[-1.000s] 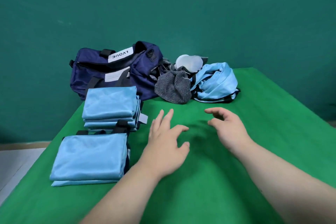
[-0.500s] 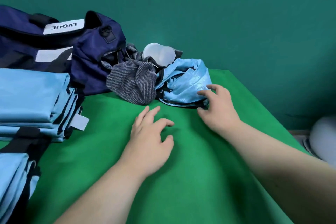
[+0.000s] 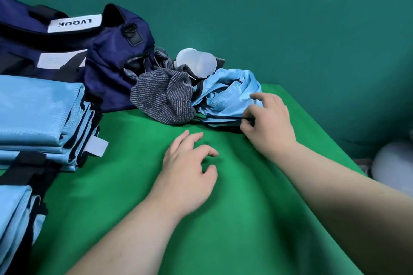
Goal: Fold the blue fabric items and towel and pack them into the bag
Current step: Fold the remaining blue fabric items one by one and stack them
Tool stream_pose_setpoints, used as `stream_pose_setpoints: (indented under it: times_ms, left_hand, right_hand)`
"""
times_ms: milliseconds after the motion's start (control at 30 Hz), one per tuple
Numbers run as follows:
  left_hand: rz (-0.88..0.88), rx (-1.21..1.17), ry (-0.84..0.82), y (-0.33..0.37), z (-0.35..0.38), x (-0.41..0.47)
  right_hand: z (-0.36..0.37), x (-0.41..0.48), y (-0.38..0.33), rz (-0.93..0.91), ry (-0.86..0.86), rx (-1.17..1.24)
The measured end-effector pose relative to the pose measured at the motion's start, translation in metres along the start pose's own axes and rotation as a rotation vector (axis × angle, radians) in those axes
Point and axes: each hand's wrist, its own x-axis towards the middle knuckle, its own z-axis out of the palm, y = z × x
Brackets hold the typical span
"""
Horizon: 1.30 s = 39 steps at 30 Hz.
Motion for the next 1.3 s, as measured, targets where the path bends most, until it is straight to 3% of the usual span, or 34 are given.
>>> stream_pose_setpoints:
  times_ms: [333,767,967,1300]
  left_hand:
    - [0.13,-0.044,-0.022,0.011,-0.003,-0.022]
    - [0.205,0.001,-0.2,0.029,-0.006,-0.065]
    - [0.152,-0.011,-0.109,0.029,-0.007,-0.066]
    - [0.072,-0.105,0.001,0.012,-0.001,-0.043]
  right_hand:
    - [-0.055,-0.094,0.033,0.048,-0.06,0.128]
    - [-0.085,-0.179,0.008,-0.041,-0.148,0.237]
    - [-0.093,-0.137,-0.013,0.003,-0.111,0.29]
    - [-0.055,-0.003,-0.017,0.327,-0.196,0.012]
